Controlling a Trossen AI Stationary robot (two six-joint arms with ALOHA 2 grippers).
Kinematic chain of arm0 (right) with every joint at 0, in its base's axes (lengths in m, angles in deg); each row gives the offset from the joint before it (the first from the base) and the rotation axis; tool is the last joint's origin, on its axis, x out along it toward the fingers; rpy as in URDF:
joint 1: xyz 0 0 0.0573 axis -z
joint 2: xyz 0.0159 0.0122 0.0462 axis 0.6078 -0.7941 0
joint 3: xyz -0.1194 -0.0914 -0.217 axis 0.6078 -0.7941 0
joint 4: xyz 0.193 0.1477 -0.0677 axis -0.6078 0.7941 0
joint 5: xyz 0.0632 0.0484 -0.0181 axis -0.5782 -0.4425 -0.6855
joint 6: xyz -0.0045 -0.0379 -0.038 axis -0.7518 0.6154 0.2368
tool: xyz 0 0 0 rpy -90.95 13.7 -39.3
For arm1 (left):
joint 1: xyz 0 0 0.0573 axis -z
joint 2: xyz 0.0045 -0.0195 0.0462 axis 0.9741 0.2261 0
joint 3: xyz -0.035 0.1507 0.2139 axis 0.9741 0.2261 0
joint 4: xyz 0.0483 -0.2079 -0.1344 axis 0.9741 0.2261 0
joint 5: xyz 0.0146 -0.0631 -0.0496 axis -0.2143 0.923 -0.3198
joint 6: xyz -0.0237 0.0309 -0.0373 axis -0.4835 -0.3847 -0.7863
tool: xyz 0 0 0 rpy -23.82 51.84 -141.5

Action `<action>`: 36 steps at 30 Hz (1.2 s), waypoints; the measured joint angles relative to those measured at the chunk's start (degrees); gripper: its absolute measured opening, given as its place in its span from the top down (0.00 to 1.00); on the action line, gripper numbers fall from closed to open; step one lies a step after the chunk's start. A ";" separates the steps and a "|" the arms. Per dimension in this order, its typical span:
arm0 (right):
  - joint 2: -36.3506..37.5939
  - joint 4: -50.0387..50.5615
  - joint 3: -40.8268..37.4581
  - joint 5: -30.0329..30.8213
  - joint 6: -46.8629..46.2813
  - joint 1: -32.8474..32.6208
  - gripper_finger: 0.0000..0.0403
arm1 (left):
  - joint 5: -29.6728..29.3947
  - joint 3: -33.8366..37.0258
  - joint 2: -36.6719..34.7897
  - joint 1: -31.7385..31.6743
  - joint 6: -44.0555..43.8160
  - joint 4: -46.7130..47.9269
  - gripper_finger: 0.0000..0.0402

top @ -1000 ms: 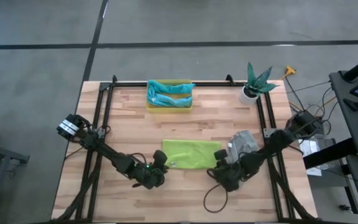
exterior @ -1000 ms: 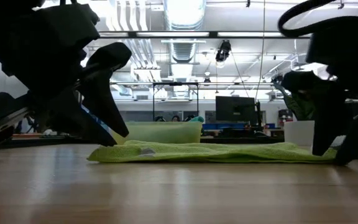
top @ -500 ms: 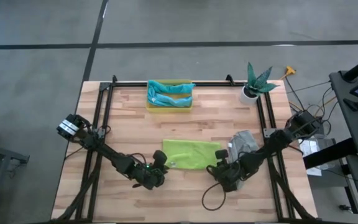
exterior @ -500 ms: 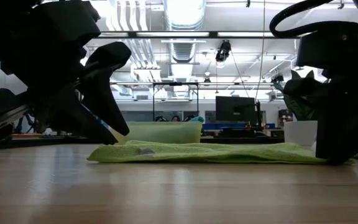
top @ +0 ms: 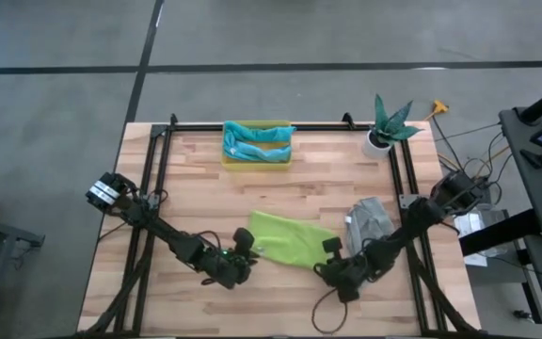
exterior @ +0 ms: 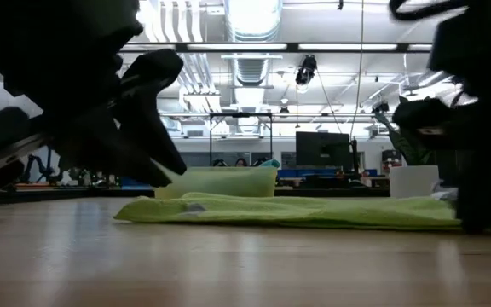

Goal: Roll microfiber towels into tight, uniform cylinder then place into a basket
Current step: Roll the green towel

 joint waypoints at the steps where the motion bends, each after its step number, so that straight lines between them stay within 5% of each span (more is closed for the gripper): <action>1: 0.06 0.00 0.93 0.28 0.71 -0.34 0.98 | 0.01 0.00 0.00 0.01 0.01 -0.80 0.81; 13: 0.66 -0.29 10.61 2.56 2.46 -0.74 0.98 | 2.34 -0.83 0.79 0.89 -0.12 -2.25 0.80; 20: 0.23 -0.36 10.71 -0.77 -1.90 -1.28 0.98 | 3.86 -1.30 5.25 1.07 -3.03 -1.85 0.64; 26: -0.04 -0.41 10.71 -0.79 -2.02 -1.78 0.98 | -2.11 -3.56 6.91 1.22 -3.16 2.26 0.49; 36: 0.00 -0.80 14.93 5.95 1.17 -2.48 0.98 | -2.19 -4.93 6.91 1.13 -2.92 3.20 0.45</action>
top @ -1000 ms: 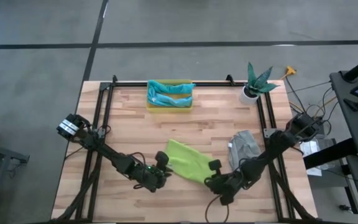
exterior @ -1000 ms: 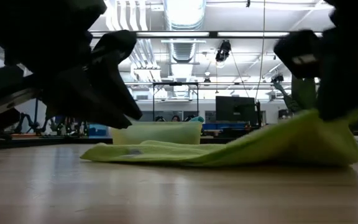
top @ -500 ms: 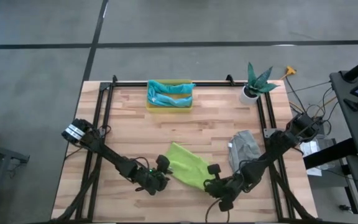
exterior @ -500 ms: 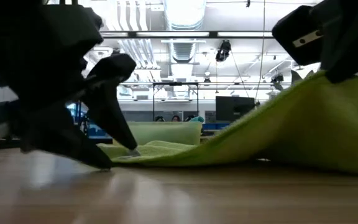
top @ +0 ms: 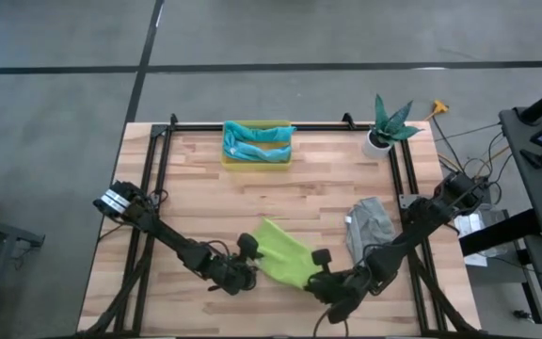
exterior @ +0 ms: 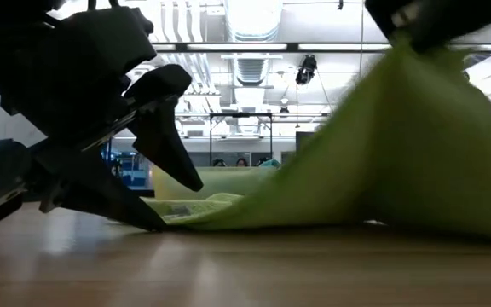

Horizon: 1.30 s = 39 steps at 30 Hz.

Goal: Roll microfiber towels into tight, uniform cylinder then place into a basket
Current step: Roll the green towel

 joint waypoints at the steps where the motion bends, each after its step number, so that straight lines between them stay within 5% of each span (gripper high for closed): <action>1: 0.02 0.13 0.69 0.56 0.58 0.00 0.98 | 0.04 -0.09 0.00 0.00 -0.02 -0.29 0.45; 33: 0.20 3.76 5.75 13.83 1.38 2.93 0.98 | 5.49 -2.75 3.26 1.48 -2.86 -17.80 0.45; 39: 0.22 3.89 6.10 13.77 2.11 3.04 0.98 | -6.27 -10.23 11.21 1.29 -3.19 -12.46 0.45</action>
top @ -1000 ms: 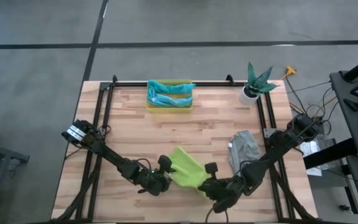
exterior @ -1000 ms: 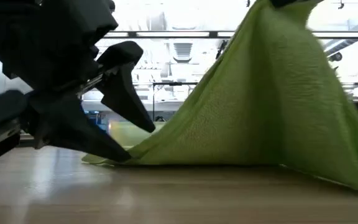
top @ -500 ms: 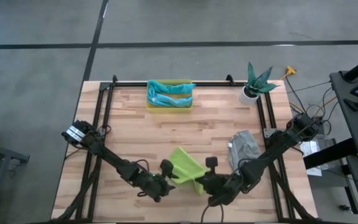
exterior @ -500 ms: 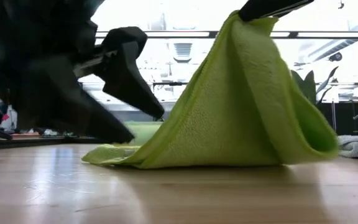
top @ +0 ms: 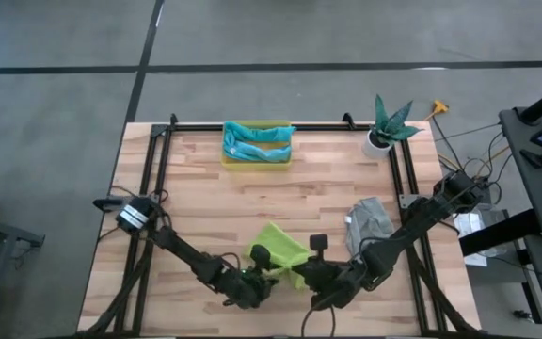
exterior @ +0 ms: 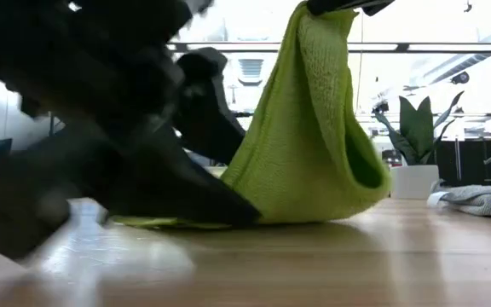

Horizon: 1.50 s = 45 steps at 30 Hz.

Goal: Roll microfiber towels into tight, uniform cylinder then place into a basket
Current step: Roll the green towel

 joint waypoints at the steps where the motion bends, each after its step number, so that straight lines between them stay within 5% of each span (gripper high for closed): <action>1: 0.00 0.01 0.00 0.01 0.05 0.00 0.98 | -3.51 -1.40 0.55 0.02 0.43 2.63 0.45; 5: 0.00 0.43 0.00 -0.02 -0.01 -0.02 0.98 | -12.38 -3.83 1.77 0.07 -0.24 7.18 0.45; 9: 0.15 1.76 0.00 -0.02 -0.42 -0.63 0.98 | -14.24 -3.23 1.13 0.09 -0.05 7.90 0.45; 21: 0.48 11.49 1.59 -0.16 -3.39 -4.25 0.98 | -16.57 -0.64 -0.04 0.22 -10.88 14.57 0.45; 45: 2.19 14.06 1.79 0.92 -5.77 -5.55 0.98 | -16.26 -0.16 0.06 2.46 -26.95 31.17 0.45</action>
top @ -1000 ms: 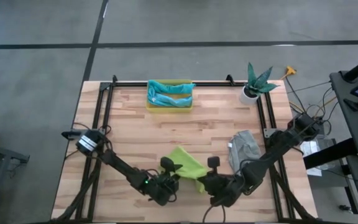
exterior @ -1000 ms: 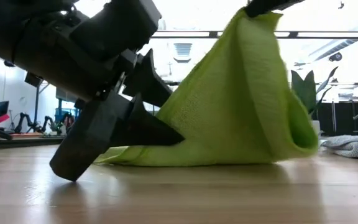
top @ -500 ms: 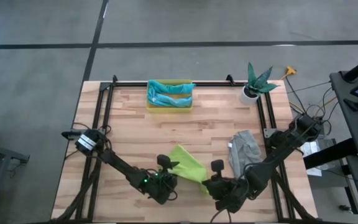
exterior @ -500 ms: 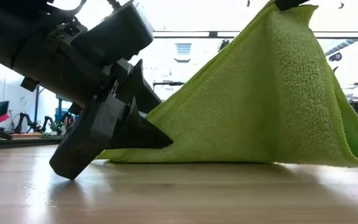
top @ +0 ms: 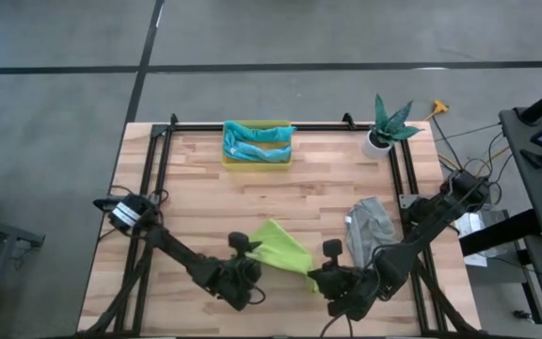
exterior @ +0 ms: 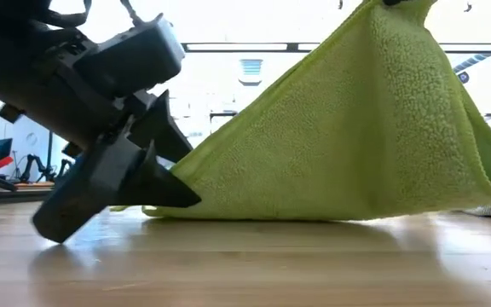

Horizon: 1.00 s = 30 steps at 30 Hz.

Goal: Roll microfiber towels into tight, uniform cylinder then place into a basket
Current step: Roll the green towel

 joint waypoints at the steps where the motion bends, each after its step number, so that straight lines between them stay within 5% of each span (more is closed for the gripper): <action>1: 0.00 0.47 0.00 0.00 -0.25 0.00 0.98 | 0.00 0.00 0.00 0.32 0.01 0.57 0.45; 11: -0.09 4.26 -0.07 -0.12 -4.36 -0.24 0.98 | 0.06 0.07 0.00 2.17 0.17 2.45 0.46; 22: -0.13 4.26 -0.09 -2.12 -4.53 -0.24 0.98 | 9.33 0.40 0.00 1.93 -1.51 0.99 0.73; 30: -0.13 4.23 -0.09 -2.14 -4.53 -0.24 0.98 | 11.47 0.52 0.02 1.74 -1.40 -0.17 0.77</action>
